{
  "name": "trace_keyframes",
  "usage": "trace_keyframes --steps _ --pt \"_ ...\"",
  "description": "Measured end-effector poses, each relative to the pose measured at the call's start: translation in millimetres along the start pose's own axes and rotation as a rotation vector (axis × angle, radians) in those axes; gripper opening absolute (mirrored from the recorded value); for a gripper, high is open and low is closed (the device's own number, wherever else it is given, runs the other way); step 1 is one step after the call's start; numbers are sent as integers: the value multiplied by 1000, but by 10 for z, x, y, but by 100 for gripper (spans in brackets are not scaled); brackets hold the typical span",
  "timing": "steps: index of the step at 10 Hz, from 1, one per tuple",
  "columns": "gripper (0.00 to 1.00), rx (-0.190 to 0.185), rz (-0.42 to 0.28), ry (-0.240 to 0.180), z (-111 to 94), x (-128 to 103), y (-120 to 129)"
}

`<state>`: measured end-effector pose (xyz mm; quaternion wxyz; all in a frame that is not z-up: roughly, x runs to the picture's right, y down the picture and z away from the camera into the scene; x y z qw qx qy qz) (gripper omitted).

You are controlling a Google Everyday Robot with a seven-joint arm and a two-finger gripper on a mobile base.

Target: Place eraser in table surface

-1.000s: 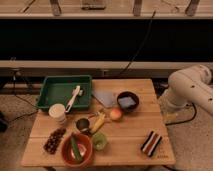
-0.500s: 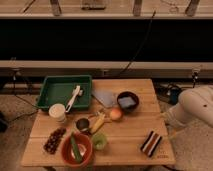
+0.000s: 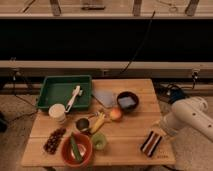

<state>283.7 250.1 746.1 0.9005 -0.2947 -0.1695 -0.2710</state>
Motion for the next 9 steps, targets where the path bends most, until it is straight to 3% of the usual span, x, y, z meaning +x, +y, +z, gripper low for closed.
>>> trace_keyframes --steps 2,9 --pt "65 -42 -49 -1 206 19 -25" --pt "65 -128 -99 12 387 -25 90"
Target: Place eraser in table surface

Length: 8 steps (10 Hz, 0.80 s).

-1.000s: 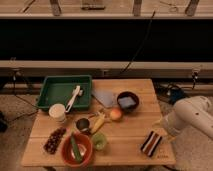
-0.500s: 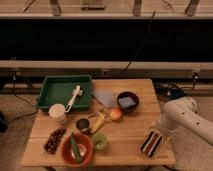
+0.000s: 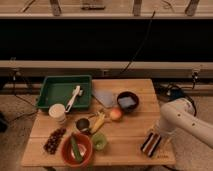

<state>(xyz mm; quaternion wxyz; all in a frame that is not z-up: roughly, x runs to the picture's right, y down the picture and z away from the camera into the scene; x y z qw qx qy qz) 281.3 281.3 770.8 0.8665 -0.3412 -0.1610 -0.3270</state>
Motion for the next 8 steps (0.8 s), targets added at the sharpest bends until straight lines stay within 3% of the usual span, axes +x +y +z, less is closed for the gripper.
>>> trace_keyframes --steps 2,6,8 --pt "57 -19 -5 2 46 -16 29" --pt "16 -53 -19 -10 50 -94 42" --pt "12 -65 -14 -12 24 -124 29"
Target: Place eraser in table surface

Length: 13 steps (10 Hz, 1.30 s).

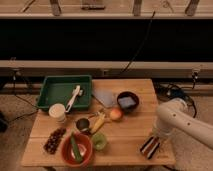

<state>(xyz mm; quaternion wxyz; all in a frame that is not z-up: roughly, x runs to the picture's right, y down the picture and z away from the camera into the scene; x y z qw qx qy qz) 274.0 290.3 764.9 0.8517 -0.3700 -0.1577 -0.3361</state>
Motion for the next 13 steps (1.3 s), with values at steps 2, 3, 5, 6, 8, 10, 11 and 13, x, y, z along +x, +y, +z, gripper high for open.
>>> trace_keyframes --steps 2,3,5,6,8,10,11,13 --pt "12 15 20 2 -143 2 -77" --pt "12 31 26 6 -255 7 -130" --pt "12 73 34 17 -567 5 -266" --pt "12 96 34 23 -745 0 -342" --pt "12 147 29 34 -1126 -26 -505" --pt "12 183 19 46 -1376 -68 -652" --pt "12 200 14 55 -1456 -89 -724" --pt "12 214 19 78 -1470 -113 -797"
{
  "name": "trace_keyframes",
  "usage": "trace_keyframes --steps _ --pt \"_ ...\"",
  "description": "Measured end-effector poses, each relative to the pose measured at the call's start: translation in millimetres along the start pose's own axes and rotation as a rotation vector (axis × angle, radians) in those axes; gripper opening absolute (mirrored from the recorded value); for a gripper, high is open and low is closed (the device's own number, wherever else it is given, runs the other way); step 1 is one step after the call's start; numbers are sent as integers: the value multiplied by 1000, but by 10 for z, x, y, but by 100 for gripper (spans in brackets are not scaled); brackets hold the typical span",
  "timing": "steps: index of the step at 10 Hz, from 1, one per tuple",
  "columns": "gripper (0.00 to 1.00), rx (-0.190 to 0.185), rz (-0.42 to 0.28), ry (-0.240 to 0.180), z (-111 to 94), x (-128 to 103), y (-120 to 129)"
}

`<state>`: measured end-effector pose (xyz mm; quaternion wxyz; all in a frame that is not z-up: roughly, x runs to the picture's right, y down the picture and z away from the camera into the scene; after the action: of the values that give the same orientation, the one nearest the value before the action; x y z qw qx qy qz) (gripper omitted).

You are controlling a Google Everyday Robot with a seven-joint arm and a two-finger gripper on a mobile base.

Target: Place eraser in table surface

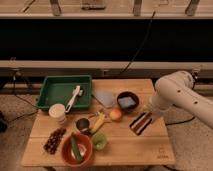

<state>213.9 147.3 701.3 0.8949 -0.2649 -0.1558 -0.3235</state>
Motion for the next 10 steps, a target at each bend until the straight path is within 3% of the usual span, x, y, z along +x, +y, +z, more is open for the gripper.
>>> trace_keyframes --steps 2,5,10 --pt "12 -15 15 15 179 7 20" --pt "12 -63 69 11 579 61 85" --pt "16 -130 138 3 1048 152 160"
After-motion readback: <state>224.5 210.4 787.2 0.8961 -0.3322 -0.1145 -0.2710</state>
